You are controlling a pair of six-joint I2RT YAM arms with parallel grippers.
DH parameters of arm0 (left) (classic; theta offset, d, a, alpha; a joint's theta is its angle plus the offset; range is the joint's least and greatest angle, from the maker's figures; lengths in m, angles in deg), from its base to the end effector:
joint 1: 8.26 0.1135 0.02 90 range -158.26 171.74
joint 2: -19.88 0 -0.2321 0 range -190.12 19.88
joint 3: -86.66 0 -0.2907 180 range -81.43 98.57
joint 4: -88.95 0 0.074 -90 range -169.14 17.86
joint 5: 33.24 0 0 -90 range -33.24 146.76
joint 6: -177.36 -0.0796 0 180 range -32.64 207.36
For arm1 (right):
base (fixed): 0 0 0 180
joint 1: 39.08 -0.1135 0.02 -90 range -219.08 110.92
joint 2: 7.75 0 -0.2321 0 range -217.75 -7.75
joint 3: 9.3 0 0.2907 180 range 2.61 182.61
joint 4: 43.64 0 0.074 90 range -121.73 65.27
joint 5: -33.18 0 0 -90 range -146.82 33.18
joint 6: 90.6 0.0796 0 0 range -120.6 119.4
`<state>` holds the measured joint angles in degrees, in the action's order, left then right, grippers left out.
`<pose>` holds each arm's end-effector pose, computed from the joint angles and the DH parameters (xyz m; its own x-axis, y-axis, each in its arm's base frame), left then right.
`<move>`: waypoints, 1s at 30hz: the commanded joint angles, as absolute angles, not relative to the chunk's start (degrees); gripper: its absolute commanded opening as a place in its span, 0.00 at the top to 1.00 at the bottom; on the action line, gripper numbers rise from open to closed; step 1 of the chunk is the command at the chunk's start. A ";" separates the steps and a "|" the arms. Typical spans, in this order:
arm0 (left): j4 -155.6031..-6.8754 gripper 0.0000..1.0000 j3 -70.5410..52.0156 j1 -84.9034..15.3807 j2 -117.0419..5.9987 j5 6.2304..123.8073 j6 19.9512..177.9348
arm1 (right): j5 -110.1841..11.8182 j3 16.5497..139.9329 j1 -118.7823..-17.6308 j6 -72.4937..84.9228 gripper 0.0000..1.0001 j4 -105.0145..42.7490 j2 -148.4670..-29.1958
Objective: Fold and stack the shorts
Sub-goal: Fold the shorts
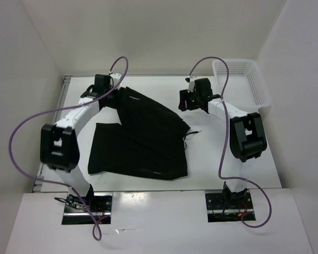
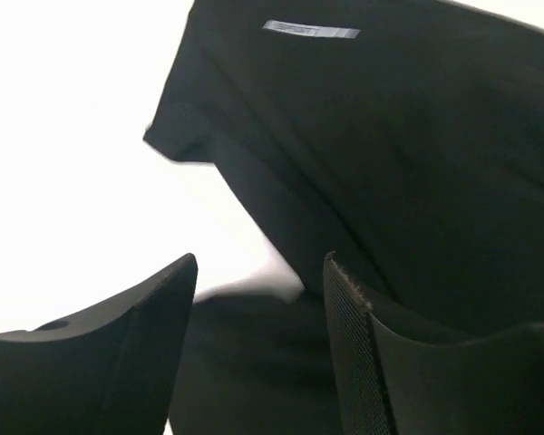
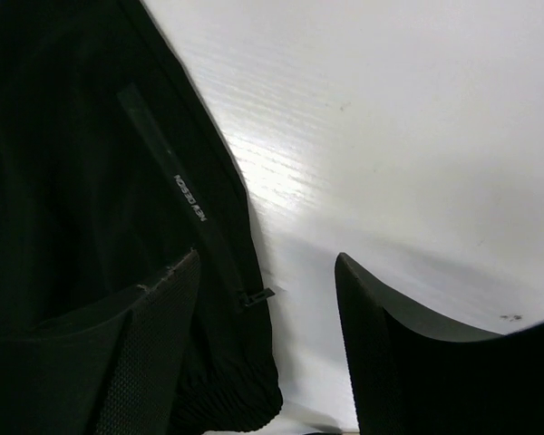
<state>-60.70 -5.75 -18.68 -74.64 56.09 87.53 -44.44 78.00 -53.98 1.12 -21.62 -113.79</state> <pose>0.4418 -0.0803 0.2168 -0.5962 0.1066 -0.7957 0.1699 0.9854 0.0047 0.4540 0.1385 0.1441 -0.6429 -0.1407 -0.7529 -0.3890 0.9068 0.1626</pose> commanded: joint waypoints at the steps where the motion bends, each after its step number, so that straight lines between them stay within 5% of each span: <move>1: -62.00 0.33 1.87 -15.30 -83.98 61.93 87.36 | -45.93 80.04 -53.85 3.00 0.34 -24.35 -116.02; 6: -57.78 0.31 16.71 -15.29 -96.20 59.75 87.36 | -46.80 77.50 -53.85 7.13 0.34 -26.80 -116.56; 14: -57.78 0.31 18.86 -15.29 -104.74 52.99 87.36 | -48.83 74.24 -53.85 4.94 0.34 -26.28 -116.56; 24: -59.54 0.56 12.26 -14.15 -104.22 50.17 87.36 | -39.43 71.52 -53.85 -3.76 0.31 -22.85 -114.36; 28: -60.06 0.85 10.25 -14.15 -103.17 49.37 87.36 | -39.59 70.12 -54.46 -8.23 0.30 -22.15 -113.75; 30: -60.06 0.92 7.71 -13.54 -101.76 48.67 87.36 | -40.91 69.24 -55.08 -8.77 0.30 -22.84 -113.75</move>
